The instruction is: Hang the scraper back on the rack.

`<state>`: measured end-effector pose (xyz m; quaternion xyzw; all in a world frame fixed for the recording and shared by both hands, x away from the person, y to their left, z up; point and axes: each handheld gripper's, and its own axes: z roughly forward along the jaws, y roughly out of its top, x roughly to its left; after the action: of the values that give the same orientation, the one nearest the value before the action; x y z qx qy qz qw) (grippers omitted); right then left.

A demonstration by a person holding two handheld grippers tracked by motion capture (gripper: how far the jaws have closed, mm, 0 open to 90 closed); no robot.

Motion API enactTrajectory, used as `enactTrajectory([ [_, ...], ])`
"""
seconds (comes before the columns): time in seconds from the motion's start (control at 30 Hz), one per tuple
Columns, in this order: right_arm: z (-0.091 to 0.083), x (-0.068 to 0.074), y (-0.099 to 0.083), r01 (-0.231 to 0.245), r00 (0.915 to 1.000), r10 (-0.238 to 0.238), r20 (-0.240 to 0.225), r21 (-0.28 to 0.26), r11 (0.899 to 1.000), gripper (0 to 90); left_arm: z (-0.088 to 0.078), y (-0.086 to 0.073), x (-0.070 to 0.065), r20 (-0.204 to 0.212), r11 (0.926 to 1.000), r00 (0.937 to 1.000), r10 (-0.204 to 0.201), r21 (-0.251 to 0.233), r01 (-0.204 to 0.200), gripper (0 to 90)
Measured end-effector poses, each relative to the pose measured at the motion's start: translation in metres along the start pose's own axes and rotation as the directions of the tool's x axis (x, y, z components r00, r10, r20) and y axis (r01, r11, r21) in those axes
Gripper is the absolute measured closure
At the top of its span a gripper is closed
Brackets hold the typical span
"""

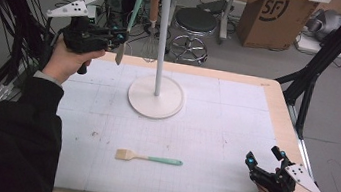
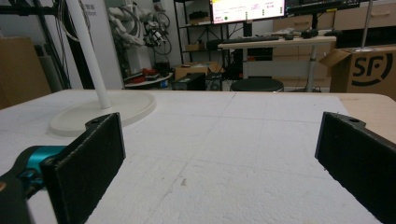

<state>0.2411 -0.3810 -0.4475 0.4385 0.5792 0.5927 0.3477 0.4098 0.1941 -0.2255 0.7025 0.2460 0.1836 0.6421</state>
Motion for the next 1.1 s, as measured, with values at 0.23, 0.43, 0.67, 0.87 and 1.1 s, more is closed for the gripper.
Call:
enactTrajectory([
  [0.23, 0.0, 0.0, 0.0, -0.008, 1.0, 0.008, 0.002, 0.0, 1.0, 0.5, 0.004, -0.002, 0.001, 0.012, 1.0, 0.9999, 0.006, 0.004, -0.007, 80.5],
  [0.43, -0.001, -0.001, 0.0, -0.011, 0.9999, 0.011, 0.002, 0.005, 1.0, 0.5, 0.007, -0.002, 0.001, 0.017, 0.9999, 0.9998, 0.011, 0.01, -0.011, 80.5],
  [0.67, -0.001, -0.002, 0.0, -0.005, 1.0, 0.005, 0.004, 0.0, 1.0, 0.5, 0.016, 0.005, -0.001, 0.009, 0.9983, 0.9994, 0.034, 0.048, -0.034, 80.4],
  [0.87, -0.002, -0.003, 0.0, -0.008, 0.9999, 0.008, 0.007, 0.0, 1.0, 0.5, 0.023, 0.003, -0.001, -0.003, 0.9975, 0.9994, 0.033, 0.062, -0.033, 80.5],
  [1.1, -0.002, -0.003, 0.0, -0.016, 0.9998, 0.016, 0.006, 0.007, 1.0, 0.5, 0.032, 0.002, -0.004, -0.01, 0.9973, 0.9997, 0.023, 0.07, -0.022, 80.0],
])
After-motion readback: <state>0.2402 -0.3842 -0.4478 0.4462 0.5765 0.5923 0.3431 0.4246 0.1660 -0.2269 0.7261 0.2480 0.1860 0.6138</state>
